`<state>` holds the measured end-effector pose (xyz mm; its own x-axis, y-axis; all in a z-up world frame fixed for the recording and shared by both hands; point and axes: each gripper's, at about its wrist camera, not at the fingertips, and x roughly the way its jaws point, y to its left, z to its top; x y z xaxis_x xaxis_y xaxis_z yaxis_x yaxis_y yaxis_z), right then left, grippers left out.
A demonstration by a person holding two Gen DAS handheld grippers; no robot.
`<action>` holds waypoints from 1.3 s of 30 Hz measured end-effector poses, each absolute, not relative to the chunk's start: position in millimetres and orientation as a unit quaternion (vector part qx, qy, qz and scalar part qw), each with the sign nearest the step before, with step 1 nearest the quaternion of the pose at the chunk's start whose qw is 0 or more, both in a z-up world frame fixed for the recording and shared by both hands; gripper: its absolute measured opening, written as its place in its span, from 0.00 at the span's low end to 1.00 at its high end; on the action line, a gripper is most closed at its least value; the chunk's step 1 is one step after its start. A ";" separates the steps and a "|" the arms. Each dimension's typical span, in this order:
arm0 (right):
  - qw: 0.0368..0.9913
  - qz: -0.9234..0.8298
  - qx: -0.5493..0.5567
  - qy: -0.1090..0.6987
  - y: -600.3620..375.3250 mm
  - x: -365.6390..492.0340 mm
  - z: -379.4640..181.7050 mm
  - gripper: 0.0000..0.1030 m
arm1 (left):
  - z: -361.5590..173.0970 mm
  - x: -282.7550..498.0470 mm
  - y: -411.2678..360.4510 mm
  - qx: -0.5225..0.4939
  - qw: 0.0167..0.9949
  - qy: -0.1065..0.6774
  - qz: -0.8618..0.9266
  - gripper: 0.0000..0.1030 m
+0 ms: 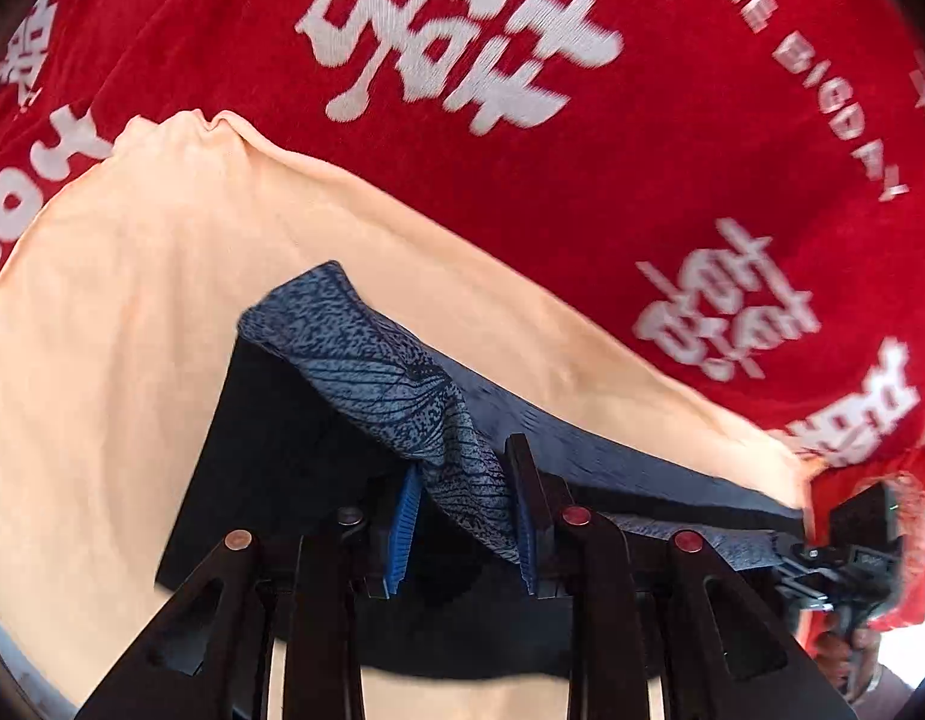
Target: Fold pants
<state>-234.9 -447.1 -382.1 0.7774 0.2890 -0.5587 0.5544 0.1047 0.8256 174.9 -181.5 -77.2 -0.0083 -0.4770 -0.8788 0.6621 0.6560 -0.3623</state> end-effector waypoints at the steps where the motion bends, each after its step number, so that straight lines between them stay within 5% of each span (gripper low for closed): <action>1: 0.662 -0.108 0.663 0.332 -456.1 -228.7 -394.4 0.11 | -89.1 177.8 -192.5 0.092 0.703 0.584 -0.395 0.31; 4: 0.641 -0.128 0.664 0.362 -469.5 -219.9 -422.7 0.13 | -114.8 181.8 -210.0 0.118 0.721 0.588 -0.346 0.59; 6: 0.642 -0.126 0.663 0.365 -467.9 -217.4 -419.2 0.20 | -120.3 184.6 -213.0 0.120 0.720 0.598 -0.330 0.59; 8: 0.665 -0.111 0.641 0.366 -463.1 -211.7 -399.5 0.73 | -111.4 186.2 -210.5 0.126 0.721 0.602 -0.321 0.59; 9: 0.681 -0.107 0.624 0.367 -459.2 -208.4 -385.0 0.77 | -102.1 186.5 -206.2 0.131 0.725 0.598 -0.316 0.59; 12: 0.724 -0.107 0.566 0.379 -442.0 -200.8 -349.7 0.77 | -73.6 180.0 -193.5 0.154 0.737 0.576 -0.319 0.59; 16: 0.734 -0.114 0.492 0.454 -427.7 -160.9 -355.3 0.36 | -77.4 154.8 -202.0 0.210 0.728 0.558 -0.340 0.79; 22: 0.743 -0.147 0.440 0.483 -445.8 -138.6 -388.0 0.21 | -134.8 123.2 -258.5 0.262 0.726 0.549 -0.321 0.79; 28: 0.727 -0.192 0.501 0.428 -479.2 -162.5 -375.8 0.25 | -133.6 139.1 -275.3 0.231 0.735 0.569 -0.289 0.79; 33: 0.729 -0.186 0.519 0.406 -471.7 -217.9 -354.4 0.47 | -103.6 108.5 -264.4 0.282 0.715 0.554 -0.321 0.79; 39: 0.703 -0.219 0.567 0.370 -426.5 -300.7 -341.5 0.48 | -87.4 27.1 -240.5 0.326 0.649 0.560 -0.398 0.79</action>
<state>-300.7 -426.5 -341.5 0.6304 0.1121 -0.7681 0.7268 0.2621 0.6348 27.1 -240.5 -87.4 0.0554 -0.1523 -0.9868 0.8820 0.4707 -0.0231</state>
